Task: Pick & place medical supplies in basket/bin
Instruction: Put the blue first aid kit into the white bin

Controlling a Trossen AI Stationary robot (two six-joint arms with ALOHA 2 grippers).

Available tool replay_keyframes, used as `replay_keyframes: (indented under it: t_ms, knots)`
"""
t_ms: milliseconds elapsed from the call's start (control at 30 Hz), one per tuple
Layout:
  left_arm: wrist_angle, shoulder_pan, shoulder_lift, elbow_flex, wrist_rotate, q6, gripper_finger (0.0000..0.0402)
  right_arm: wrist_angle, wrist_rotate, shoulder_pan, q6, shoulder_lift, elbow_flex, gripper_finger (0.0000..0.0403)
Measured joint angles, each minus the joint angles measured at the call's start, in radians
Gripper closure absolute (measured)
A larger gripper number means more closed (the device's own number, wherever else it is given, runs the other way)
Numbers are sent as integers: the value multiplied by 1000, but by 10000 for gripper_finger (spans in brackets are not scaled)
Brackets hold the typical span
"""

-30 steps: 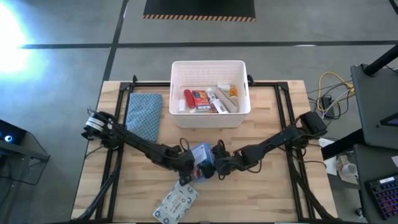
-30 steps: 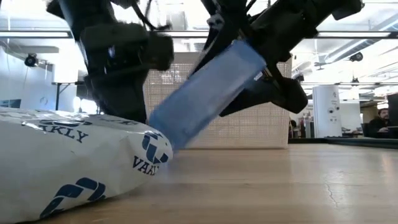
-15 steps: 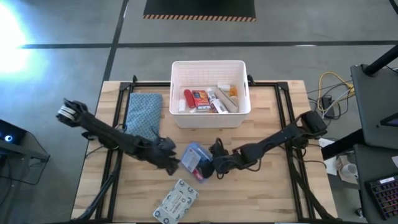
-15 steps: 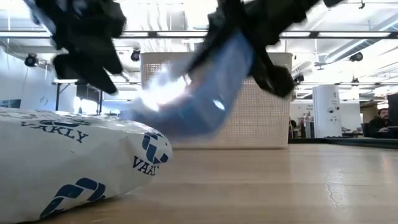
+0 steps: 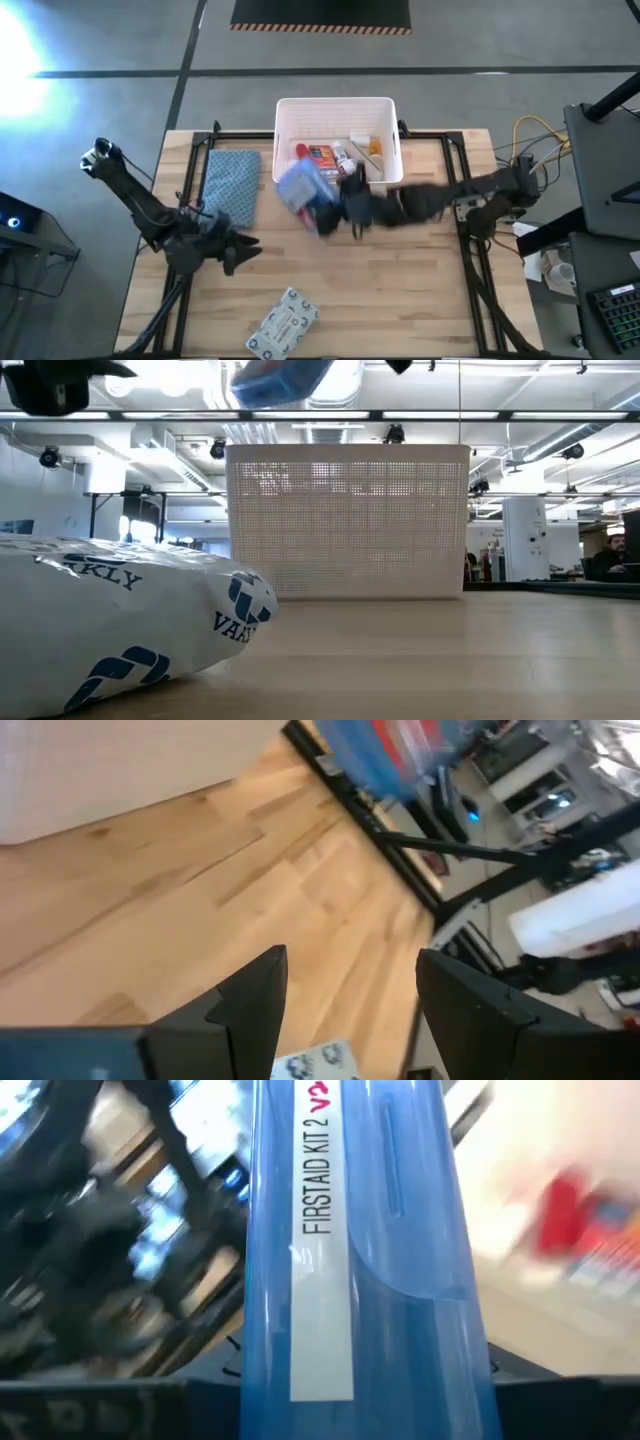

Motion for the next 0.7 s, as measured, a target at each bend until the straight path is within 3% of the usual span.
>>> replay_keyframes:
  t_ms: [167,333,500,700]
  knots:
    - [4,-24,-1,44,1,83,199,-126,-50,-226,-87,-1,117,254]
    - [6,-35,23,67,39,108,199,-205,-138,-428,-96,41,124,249]
    - [2,-63,63,64,133,93,199,-200,-143,-465,-127,53,99,215]
    - [-6,-98,141,60,230,31,199,-210,-104,-416,-204,45,97,141]
